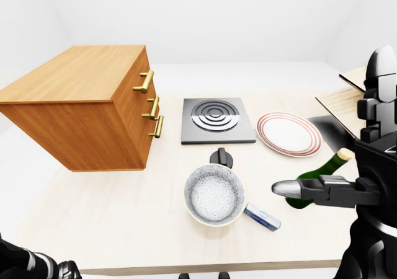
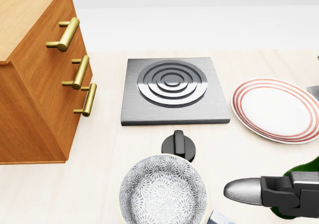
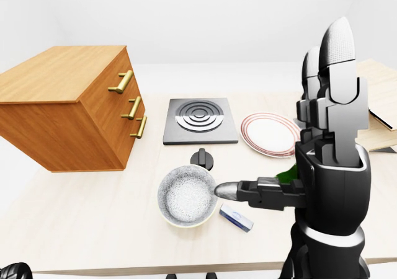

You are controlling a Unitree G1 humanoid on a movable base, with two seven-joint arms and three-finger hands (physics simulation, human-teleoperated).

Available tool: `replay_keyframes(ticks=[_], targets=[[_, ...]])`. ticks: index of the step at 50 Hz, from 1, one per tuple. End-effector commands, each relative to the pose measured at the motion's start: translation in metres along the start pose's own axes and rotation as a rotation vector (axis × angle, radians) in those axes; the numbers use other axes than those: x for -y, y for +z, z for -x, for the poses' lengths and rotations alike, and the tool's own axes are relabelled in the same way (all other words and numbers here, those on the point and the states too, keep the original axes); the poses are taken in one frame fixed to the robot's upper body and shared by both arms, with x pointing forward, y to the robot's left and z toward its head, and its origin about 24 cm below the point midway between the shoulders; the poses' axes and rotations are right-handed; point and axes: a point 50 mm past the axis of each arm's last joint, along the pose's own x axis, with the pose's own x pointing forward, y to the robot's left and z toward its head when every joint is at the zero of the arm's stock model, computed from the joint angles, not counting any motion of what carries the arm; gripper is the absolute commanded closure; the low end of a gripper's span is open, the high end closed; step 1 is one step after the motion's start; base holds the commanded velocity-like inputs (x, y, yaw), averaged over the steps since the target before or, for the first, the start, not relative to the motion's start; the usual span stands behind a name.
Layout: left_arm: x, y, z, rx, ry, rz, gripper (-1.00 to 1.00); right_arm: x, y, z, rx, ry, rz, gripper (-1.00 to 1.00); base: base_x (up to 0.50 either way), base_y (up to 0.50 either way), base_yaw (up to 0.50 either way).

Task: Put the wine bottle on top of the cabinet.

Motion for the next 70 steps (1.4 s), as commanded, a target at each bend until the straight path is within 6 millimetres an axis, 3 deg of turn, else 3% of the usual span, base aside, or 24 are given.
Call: replay_keyframes(ticks=[1,15,26,46,70], targets=[[-0.015,-0.023,0.000,-0.094,0.085,-0.016,-1.00,0.017,-0.003,0.007,-0.025,-0.045,-0.001,-1.00,0.00,0.00,0.00],[-0.014,-0.024,0.003,-0.088,0.074,-0.026,-1.00,0.041,-0.006,0.021,-0.091,-0.107,-0.006,-1.00,0.00,0.00,0.00],[-0.013,-0.025,0.005,-0.087,0.068,-0.032,-1.00,0.055,-0.011,0.043,-0.213,-0.144,0.055,-1.00,0.00,0.00,0.00],[-0.014,-0.026,0.007,-0.088,0.061,-0.057,-1.00,0.053,-0.056,0.078,-0.499,-0.188,-0.019,-1.00,0.00,0.00,0.00],[-0.014,-0.025,0.007,-0.077,0.059,-0.059,-1.00,0.064,-0.095,0.103,-0.654,-0.263,-0.096,-1.00,0.00,0.00,0.00]])
